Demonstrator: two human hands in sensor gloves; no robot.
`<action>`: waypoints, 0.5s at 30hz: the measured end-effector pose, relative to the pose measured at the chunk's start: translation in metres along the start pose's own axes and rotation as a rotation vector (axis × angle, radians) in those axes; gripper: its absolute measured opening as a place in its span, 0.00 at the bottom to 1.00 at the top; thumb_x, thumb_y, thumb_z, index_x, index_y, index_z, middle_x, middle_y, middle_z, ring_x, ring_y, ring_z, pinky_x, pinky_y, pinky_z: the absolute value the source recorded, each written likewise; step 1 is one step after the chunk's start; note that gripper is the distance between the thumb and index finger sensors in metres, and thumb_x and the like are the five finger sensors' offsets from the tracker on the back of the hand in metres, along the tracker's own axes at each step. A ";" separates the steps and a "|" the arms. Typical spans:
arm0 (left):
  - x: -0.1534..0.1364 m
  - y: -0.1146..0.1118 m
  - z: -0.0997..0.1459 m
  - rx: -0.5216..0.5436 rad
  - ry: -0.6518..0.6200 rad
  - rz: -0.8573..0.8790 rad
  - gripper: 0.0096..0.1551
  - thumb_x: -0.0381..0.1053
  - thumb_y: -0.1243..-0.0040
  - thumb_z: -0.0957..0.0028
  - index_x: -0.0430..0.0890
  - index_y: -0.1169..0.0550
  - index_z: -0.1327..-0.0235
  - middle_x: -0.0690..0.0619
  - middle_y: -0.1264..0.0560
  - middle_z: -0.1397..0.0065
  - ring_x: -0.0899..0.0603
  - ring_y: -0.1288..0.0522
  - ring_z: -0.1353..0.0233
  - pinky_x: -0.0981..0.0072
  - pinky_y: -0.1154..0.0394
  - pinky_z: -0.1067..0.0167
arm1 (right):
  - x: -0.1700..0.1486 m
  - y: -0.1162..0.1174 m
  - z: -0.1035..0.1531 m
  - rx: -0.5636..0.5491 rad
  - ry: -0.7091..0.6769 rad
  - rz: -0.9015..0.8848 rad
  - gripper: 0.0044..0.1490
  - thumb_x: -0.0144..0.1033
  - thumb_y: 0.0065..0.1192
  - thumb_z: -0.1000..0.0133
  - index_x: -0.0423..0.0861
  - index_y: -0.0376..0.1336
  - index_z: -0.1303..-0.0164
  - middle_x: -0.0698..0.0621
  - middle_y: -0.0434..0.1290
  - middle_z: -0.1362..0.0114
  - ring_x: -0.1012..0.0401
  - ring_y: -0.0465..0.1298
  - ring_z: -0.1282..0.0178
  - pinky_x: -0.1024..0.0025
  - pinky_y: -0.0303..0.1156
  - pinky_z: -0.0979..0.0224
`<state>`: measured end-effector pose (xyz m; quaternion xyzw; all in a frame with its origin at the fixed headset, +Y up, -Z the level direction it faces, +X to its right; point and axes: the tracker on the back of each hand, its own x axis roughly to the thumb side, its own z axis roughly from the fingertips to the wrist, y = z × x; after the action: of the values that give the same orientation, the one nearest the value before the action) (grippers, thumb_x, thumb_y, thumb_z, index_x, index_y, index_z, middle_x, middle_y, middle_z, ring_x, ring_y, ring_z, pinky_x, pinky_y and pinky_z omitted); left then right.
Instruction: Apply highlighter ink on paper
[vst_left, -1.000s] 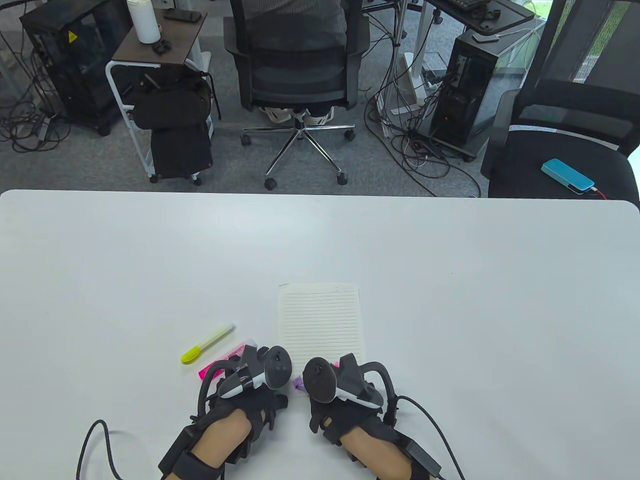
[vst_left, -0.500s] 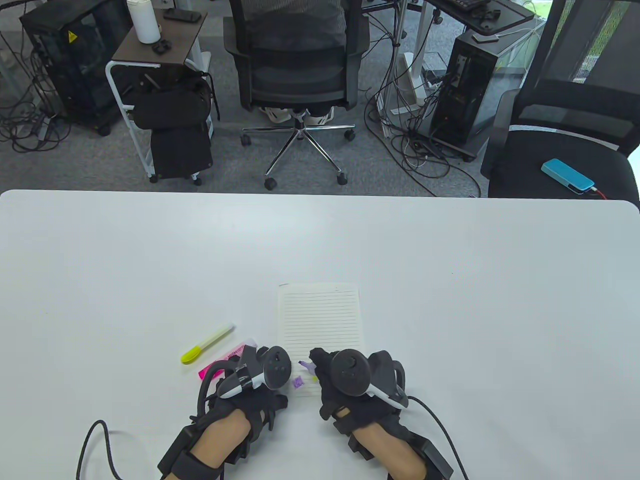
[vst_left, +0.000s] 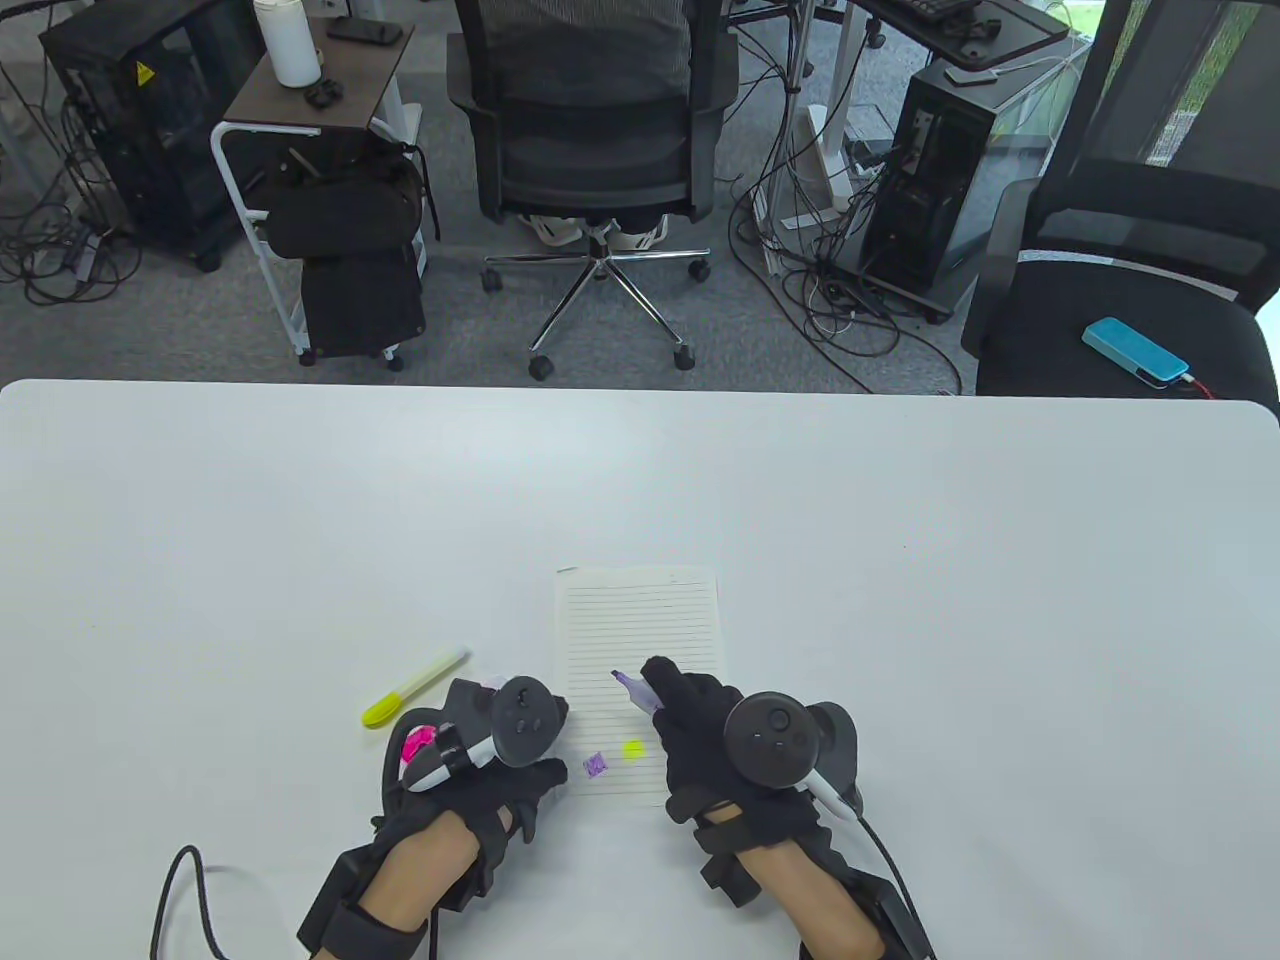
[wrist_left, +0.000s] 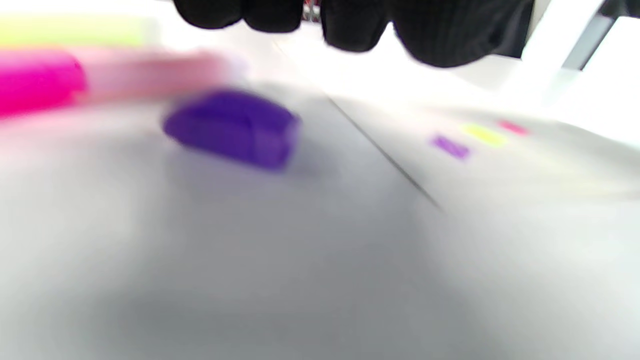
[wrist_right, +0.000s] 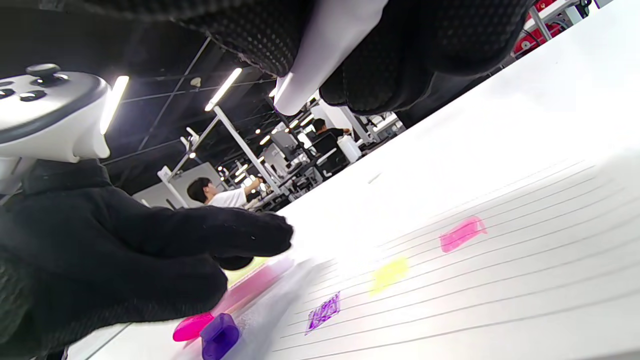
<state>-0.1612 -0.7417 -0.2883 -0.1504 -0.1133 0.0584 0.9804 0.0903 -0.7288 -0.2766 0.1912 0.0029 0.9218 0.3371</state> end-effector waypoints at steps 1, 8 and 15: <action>-0.005 0.006 0.003 0.023 0.031 -0.008 0.36 0.58 0.42 0.54 0.52 0.30 0.29 0.46 0.41 0.20 0.33 0.40 0.23 0.32 0.47 0.28 | 0.001 0.000 0.001 -0.002 -0.005 -0.004 0.31 0.33 0.58 0.34 0.46 0.57 0.19 0.39 0.69 0.28 0.44 0.74 0.41 0.47 0.70 0.38; -0.037 0.020 0.008 -0.013 0.228 -0.049 0.38 0.53 0.33 0.57 0.51 0.29 0.30 0.47 0.37 0.22 0.34 0.37 0.26 0.33 0.45 0.28 | 0.003 0.001 0.001 0.021 -0.013 -0.007 0.31 0.34 0.57 0.34 0.46 0.57 0.19 0.39 0.69 0.28 0.44 0.74 0.41 0.47 0.70 0.38; -0.020 0.004 -0.001 -0.111 0.143 -0.133 0.40 0.52 0.27 0.61 0.55 0.30 0.31 0.46 0.44 0.21 0.34 0.43 0.24 0.32 0.50 0.27 | 0.004 0.002 0.001 0.040 -0.010 -0.009 0.31 0.33 0.57 0.34 0.46 0.57 0.19 0.39 0.69 0.28 0.44 0.74 0.41 0.47 0.70 0.38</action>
<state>-0.1809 -0.7416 -0.2945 -0.2003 -0.0560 -0.0241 0.9778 0.0870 -0.7283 -0.2741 0.2026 0.0205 0.9191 0.3372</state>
